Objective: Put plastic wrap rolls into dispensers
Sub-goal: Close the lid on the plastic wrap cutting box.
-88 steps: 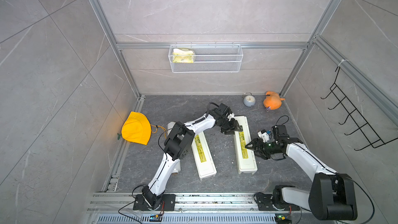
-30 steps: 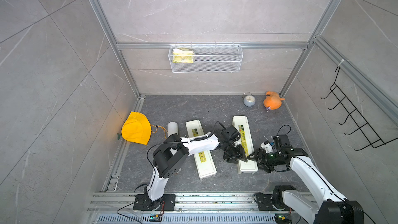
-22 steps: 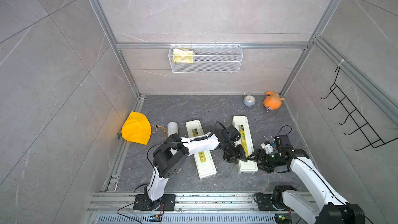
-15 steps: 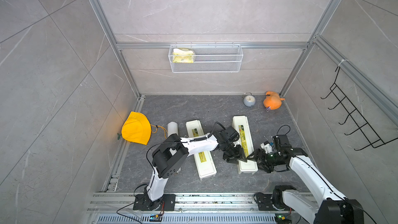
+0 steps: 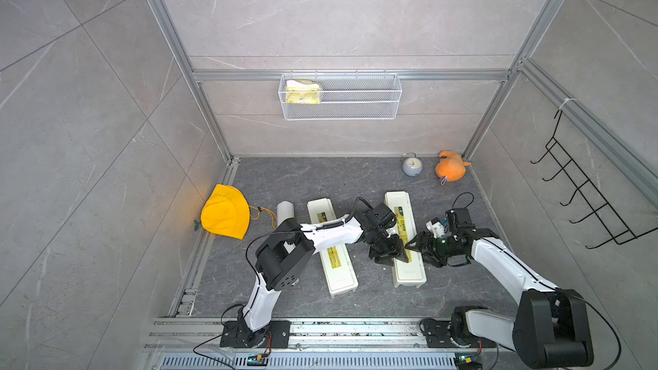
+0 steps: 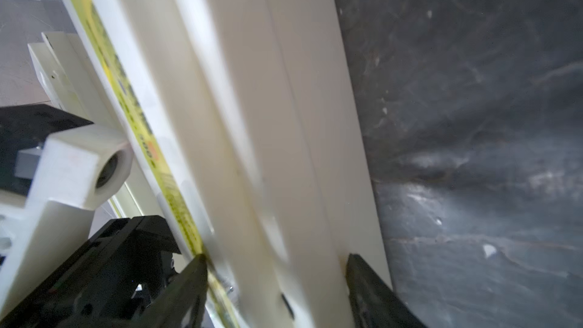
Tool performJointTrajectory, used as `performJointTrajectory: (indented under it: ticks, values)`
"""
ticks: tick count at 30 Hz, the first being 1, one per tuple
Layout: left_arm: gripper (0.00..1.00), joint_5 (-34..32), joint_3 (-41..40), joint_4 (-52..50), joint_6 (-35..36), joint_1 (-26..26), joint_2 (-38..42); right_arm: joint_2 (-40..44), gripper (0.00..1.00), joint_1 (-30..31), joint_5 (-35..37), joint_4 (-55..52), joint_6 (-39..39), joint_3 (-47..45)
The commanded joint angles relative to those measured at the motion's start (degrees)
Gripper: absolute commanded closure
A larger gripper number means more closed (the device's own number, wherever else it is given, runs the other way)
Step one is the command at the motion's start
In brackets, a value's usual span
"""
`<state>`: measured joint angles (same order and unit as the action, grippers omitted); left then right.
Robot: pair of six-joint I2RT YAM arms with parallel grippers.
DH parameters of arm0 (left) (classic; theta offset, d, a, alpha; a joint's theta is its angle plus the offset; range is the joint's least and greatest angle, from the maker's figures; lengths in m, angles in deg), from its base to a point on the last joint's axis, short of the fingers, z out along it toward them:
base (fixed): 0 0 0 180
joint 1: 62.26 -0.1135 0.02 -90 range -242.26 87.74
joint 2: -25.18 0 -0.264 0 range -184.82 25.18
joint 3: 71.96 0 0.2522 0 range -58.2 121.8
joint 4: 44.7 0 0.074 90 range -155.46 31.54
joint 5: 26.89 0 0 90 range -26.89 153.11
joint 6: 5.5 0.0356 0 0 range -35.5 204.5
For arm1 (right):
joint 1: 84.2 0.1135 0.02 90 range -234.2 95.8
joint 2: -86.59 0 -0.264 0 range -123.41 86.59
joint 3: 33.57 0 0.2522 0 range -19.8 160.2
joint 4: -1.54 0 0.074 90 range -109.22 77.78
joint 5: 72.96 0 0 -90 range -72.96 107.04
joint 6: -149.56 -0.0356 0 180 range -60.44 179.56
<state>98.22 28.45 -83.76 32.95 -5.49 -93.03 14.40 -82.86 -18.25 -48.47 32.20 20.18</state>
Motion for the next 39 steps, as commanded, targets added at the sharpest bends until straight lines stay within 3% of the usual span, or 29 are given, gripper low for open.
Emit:
performJointTrajectory:
  ticks: [1, 10, 17, 22, 29, 33, 39]
  values:
    - [0.45, -7.9, -1.5, -8.7, 2.8, -0.4, -9.1, -3.6, 0.35, 0.6, 0.8, 3.7, 0.5, 2.4]
    - [0.43, -11.7, 12.0, -15.0, 9.7, -7.9, -14.8, -14.2, 0.37, -0.8, -0.2, 7.4, 2.3, 11.3]
    - [0.43, -11.9, 23.9, -21.1, 11.8, -8.4, -21.6, -21.5, 0.36, -2.6, -5.4, 10.3, 2.9, 17.9]
    - [0.41, -13.7, 28.1, -24.3, 11.7, -8.4, -23.5, -23.9, 0.33, -3.4, -10.4, 15.3, 1.3, 19.0]
    - [0.41, -16.4, 36.6, -28.7, 13.0, -9.9, -29.1, -28.5, 0.37, -5.6, -16.2, 24.3, -2.4, 19.6]
    - [0.41, -17.8, 40.7, -29.6, 13.1, -11.5, -31.2, -31.7, 0.38, -6.5, -17.1, 29.4, -5.4, 20.6]
    - [0.39, -18.7, 40.4, -25.8, 13.2, -14.4, -30.2, -35.1, 0.43, -7.0, -16.0, 32.8, -8.3, 24.8]
